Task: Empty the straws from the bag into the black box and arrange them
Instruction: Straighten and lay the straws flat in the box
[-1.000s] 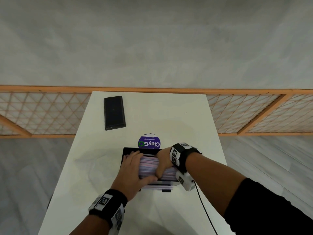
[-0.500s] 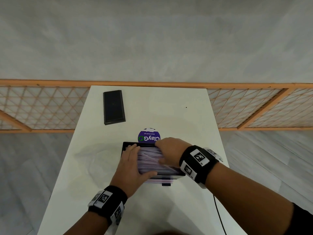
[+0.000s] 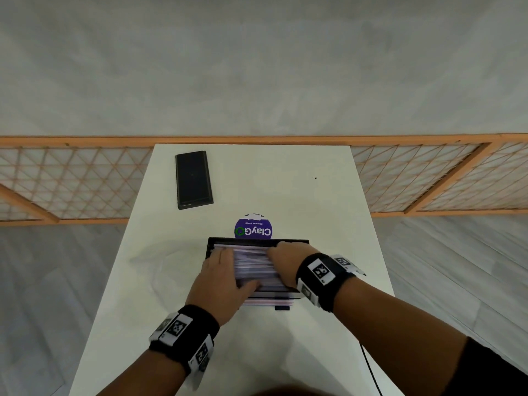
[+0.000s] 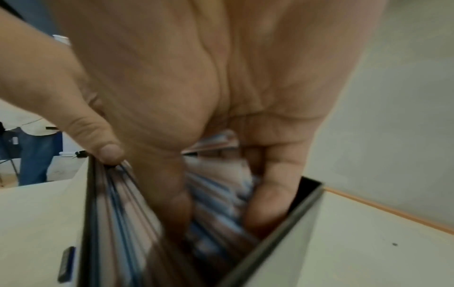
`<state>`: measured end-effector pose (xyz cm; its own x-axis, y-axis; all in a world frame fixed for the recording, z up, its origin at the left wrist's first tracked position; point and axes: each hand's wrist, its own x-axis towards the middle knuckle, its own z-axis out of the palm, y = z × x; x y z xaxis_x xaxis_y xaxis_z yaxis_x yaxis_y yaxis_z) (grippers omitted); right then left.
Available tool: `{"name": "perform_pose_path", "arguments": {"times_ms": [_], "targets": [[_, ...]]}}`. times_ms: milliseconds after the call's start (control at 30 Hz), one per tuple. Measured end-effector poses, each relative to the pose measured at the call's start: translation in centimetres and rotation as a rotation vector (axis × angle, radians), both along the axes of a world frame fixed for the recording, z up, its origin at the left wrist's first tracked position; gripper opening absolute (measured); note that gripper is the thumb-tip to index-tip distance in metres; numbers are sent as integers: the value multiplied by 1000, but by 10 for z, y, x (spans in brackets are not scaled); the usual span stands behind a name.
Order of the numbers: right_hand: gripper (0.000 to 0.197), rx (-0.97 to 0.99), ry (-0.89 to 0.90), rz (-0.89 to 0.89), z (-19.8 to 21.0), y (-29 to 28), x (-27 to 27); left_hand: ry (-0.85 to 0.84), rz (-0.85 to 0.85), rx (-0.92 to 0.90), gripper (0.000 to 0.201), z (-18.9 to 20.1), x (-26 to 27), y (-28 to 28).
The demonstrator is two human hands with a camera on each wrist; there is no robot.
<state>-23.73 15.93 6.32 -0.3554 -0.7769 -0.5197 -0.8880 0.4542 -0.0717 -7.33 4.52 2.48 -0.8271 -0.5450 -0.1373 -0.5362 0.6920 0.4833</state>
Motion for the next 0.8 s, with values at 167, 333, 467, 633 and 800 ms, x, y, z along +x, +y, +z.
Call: {"name": "perform_pose_path", "arguments": {"times_ms": [167,333,467,633,800], "targets": [[31,-109,100,-15,12,16,-7,-9,-88,-162,56,2,1,-13],[30,-183,106,41,6,20,6,-109,-190,-264,32,1,-6,-20],[25,-222,36,11,0,23,13,-61,-187,-244,22,1,-9,-18],[14,-559,-175,-117,16,43,38,119,-186,-115,10,15,5,-16],[31,-321,-331,-111,-9,64,68,50,-352,3,18,26,39,6]]}}
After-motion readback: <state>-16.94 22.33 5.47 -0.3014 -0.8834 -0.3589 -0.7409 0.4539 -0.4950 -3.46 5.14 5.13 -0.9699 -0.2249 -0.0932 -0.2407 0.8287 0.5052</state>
